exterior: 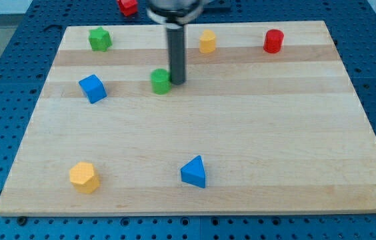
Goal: Push the blue cube slightly right and down
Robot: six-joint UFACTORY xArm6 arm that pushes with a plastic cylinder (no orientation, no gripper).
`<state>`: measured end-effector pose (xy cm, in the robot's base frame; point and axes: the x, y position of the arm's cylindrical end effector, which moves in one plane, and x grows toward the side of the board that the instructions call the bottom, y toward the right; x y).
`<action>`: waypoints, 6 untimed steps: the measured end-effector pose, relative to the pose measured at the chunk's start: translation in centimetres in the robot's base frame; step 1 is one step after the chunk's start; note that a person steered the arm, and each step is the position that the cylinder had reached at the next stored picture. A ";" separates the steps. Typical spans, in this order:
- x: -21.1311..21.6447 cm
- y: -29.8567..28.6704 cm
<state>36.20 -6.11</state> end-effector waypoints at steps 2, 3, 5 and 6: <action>-2.9 -5.0; -2.9 -7.0; 0.6 -16.7; 2.0 -13.4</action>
<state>38.23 -19.47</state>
